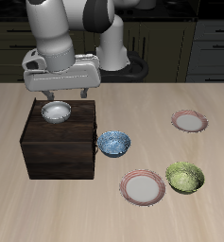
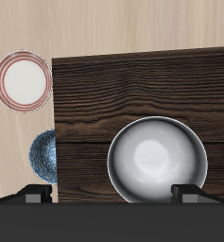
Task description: Place the white bowl on the plate next to the green bowl
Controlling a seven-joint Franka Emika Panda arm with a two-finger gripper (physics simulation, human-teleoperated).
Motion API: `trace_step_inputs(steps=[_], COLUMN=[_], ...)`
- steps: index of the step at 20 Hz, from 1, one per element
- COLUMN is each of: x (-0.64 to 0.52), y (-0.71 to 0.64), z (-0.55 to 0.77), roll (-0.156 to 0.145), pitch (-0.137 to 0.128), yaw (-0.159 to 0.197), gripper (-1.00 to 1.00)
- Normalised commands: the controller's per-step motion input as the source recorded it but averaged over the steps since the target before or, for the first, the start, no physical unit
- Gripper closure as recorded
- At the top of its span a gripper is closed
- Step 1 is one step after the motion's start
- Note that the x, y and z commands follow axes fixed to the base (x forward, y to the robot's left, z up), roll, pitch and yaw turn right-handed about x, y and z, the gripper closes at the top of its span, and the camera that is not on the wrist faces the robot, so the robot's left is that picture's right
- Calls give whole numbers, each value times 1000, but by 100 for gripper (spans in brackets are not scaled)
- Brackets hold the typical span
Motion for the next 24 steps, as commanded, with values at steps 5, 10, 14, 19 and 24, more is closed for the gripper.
trace_step_inputs(steps=[5, 10, 14, 19, 24], x=[-103, -91, -86, 4, 5], y=[49, 72, 44, 23, 57], z=[-237, -187, -189, -192, -234], roll=[15, 8, -4, -4, -8], pitch=[27, 25, 27, 37, 24], yaw=[20, 11, 6, 19, 49], gripper=[-100, -100, -100, -100, -100])
